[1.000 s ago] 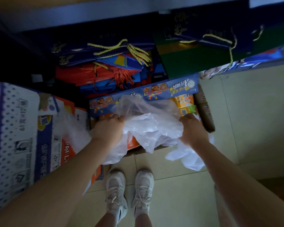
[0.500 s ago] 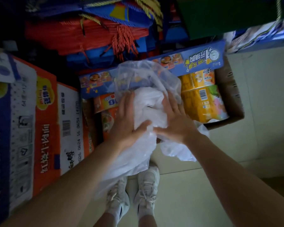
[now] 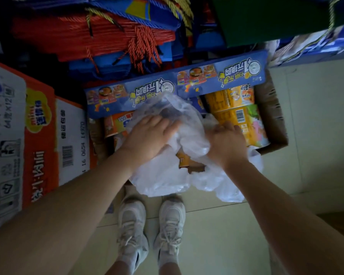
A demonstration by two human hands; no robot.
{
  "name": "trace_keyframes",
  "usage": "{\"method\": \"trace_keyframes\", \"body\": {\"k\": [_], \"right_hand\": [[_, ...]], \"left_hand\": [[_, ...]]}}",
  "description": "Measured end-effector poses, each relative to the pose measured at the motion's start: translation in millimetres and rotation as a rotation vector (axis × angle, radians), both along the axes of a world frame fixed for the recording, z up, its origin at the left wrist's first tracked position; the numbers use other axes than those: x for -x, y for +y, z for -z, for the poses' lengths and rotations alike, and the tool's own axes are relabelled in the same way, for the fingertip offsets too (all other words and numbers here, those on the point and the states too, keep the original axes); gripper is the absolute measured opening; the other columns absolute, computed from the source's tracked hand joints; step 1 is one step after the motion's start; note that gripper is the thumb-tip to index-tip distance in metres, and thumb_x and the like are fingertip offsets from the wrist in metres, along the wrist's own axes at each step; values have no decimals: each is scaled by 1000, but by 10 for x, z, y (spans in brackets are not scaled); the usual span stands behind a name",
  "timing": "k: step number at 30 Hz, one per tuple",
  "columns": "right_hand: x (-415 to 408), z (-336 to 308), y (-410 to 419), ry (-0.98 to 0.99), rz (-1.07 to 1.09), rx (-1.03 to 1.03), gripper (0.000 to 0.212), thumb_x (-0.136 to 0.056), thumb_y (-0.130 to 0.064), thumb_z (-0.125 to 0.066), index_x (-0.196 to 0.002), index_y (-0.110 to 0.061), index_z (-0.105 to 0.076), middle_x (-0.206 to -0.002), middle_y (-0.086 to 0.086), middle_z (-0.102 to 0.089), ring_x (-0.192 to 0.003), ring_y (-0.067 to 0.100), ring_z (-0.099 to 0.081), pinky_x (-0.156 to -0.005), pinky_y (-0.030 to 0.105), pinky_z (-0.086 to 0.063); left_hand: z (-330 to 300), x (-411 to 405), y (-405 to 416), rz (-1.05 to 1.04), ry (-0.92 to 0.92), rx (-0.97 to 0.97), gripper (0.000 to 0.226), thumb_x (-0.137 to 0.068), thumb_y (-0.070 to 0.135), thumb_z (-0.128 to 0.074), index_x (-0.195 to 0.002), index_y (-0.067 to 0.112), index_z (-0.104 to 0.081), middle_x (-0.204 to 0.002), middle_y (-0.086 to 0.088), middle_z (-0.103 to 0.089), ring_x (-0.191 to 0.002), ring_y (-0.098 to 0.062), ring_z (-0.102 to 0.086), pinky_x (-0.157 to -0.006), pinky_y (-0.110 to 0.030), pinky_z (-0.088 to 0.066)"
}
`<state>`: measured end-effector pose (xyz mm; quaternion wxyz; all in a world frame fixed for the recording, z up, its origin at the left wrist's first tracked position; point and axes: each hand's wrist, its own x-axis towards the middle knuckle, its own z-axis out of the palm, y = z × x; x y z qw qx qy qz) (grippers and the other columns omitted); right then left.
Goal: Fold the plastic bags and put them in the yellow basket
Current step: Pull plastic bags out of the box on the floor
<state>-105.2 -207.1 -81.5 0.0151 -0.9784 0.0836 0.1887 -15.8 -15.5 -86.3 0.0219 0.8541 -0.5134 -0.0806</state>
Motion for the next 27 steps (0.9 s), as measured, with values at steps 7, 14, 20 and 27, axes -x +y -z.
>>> {"method": "trace_keyframes", "body": {"k": [7, 14, 20, 27], "right_hand": [[140, -218, -212, 151, 235, -566, 31, -81, -13, -67, -109, -4, -56, -106, 19, -64, -98, 35, -61, -74, 31, -41], [416, -1383, -454, 123, 544, -720, 32, -63, -26, -68, -93, -18, -59, -83, 3, -61, -83, 24, -62, -61, 20, -33], [807, -2861, -419, -17, 836, -518, 29, -78, -20, -67, -101, -13, -52, -93, 19, -66, -92, 39, -61, -73, 38, -46], [1514, -4754, -858, -288, 1028, -501, 43, -67, -22, -78, -86, -21, -40, -79, 6, -56, -72, 25, -54, -66, 40, -46]], "left_hand": [[-327, -26, 239, 2, 39, -16, 67, -49, 17, -74, -112, 13, -50, -81, -13, -61, -66, -31, -61, -45, -32, -48], [-1242, -28, 84, -109, 186, -102, 83, -20, 15, -88, -86, 15, -39, -67, -10, -59, -49, -26, -60, -28, -25, -41], [-2919, 220, -508, -177, 300, -87, 40, -84, 23, -62, -118, 11, -46, -127, -11, -45, -97, -35, -58, -66, -39, -47], [-4613, 348, -1407, 218, 18, 54, 47, -42, 18, -85, -80, 10, -58, -70, -6, -58, -50, -25, -60, -34, -23, -39]]}}
